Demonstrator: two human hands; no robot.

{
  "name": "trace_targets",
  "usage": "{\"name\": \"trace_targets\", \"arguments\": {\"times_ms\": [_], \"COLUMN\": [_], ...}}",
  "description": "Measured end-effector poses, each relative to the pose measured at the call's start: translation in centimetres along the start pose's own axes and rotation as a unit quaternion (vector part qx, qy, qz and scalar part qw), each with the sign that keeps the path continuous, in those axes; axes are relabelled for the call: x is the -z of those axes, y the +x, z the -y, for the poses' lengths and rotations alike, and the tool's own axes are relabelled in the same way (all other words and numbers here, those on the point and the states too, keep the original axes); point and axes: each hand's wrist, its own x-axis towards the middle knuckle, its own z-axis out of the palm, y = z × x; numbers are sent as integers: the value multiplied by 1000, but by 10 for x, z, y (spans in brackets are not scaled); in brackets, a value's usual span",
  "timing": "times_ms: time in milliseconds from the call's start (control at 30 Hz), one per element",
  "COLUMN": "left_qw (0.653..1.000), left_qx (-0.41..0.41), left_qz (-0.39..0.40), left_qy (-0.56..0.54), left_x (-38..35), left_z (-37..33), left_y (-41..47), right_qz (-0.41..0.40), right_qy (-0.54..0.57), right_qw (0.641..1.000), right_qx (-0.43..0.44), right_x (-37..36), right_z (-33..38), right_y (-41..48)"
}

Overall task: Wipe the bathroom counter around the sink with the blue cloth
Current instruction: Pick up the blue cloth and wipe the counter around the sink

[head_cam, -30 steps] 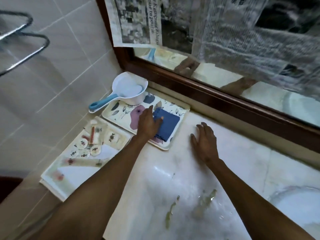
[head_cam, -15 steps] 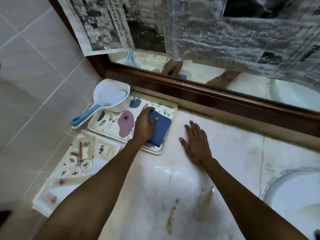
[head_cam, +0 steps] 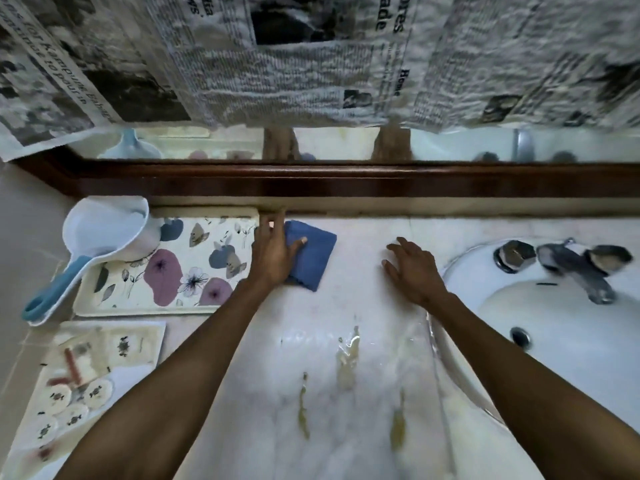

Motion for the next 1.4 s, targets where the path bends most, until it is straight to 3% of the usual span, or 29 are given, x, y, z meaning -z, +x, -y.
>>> {"name": "trace_targets", "arguments": {"times_ms": [167,233,367,533,600,700,767,933,1100,1233,1400], "left_qw": [970,957,946,922,929,957,965,944,879,901,935], "left_qx": [-162,-161,-163,-241,-218,-96,-58,-186,-349,-274,-189], "left_qz": [56,95,99,145,131,72,66,141,223,213,163], "left_qy": [174,222,261,265,270,262,247,233,237,259,252], "left_x": [-59,-73,-84,-67,-64,-93,-127,-193,-153,-132,-206], "left_z": [12,24,38,63,61,24,-14,-88,-38,-31,-114], "left_y": [-13,-14,-14,0,18,31,30,7,-18,22,27], "right_qz": [-73,-71,-101,-152,-165,-181,-200,-278,-303,-265,-287], "right_qy": [-14,-13,-2,34,36,55,79,130,197,119,110], "right_qw": [993,990,986,977,975,970,965,934,908,929,916], "right_qx": [-95,-125,-134,-145,-142,-151,-153,-184,-212,-229,-256], "right_x": [-5,-13,-31,-35,-38,-40,-41,-39,-37,-41,-50], "right_z": [-42,-53,-62,-66,-68,-70,-71,-69,-75,-101,-108], "right_y": [-27,-36,-48,-45,-45,-43,-42,-42,-43,-52,-46]}}
